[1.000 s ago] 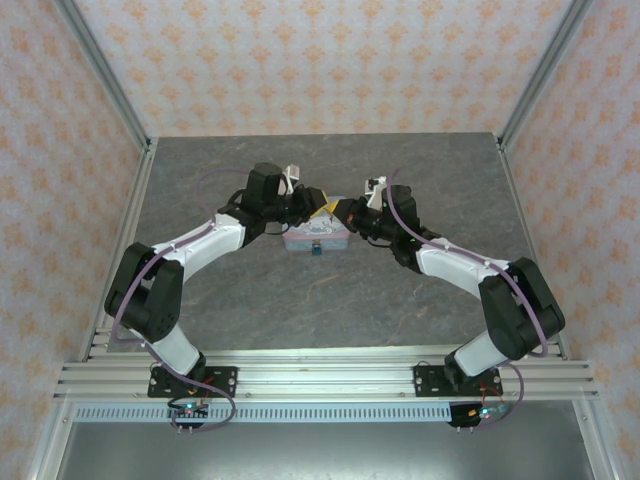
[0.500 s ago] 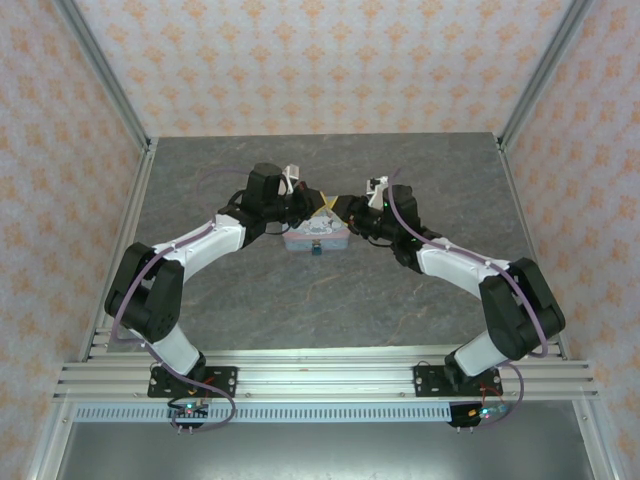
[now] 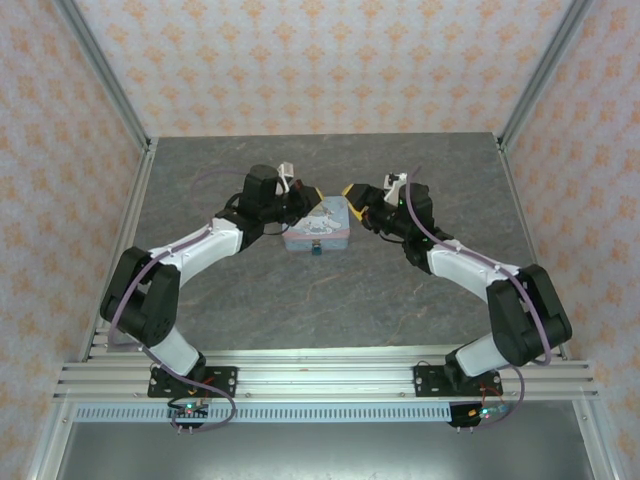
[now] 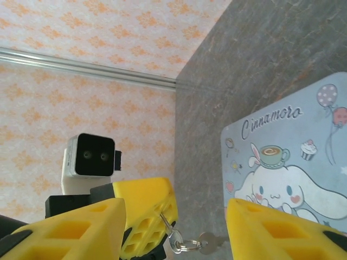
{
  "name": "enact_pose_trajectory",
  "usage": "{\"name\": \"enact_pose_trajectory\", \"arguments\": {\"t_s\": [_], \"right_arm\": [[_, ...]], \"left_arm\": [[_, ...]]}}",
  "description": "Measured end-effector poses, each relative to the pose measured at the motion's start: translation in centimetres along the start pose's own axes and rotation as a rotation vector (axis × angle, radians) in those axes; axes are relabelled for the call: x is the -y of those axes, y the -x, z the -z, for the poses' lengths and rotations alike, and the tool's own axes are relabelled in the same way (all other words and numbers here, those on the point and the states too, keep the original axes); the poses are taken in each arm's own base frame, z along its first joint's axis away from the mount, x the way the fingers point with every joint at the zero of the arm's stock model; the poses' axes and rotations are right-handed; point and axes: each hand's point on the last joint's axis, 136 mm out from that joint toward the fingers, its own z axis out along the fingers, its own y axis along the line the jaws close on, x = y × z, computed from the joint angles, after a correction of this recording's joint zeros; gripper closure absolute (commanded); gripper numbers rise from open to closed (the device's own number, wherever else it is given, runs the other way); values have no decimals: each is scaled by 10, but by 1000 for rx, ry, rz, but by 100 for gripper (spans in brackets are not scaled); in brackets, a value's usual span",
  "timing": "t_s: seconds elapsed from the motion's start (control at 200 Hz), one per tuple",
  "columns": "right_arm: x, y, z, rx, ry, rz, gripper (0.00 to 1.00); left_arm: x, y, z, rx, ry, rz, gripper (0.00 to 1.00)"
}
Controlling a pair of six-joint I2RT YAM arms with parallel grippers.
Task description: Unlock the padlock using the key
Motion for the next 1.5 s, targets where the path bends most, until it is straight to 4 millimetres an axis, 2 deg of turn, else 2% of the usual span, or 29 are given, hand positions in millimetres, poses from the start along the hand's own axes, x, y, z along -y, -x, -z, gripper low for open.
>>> {"name": "enact_pose_trajectory", "arguments": {"t_s": [0.345, 0.616, 0.806, 1.071, 1.501], "right_arm": [[3, 8, -22, 13, 60, -95, 49], [-26, 9, -37, 5, 142, -84, 50], [-26, 5, -46, -9, 154, -86, 53], [-28, 4, -47, -11, 164, -93, 60], [-25, -4, -46, -26, 171, -95, 65]], "left_arm": [[13, 20, 8, 133, -75, 49, 100], [24, 27, 9, 181, -116, 83, 100], [29, 24, 8, 185, -129, 85, 100], [30, 28, 9, 205, -131, 84, 100], [33, 32, 10, 228, -143, 95, 100]]}}
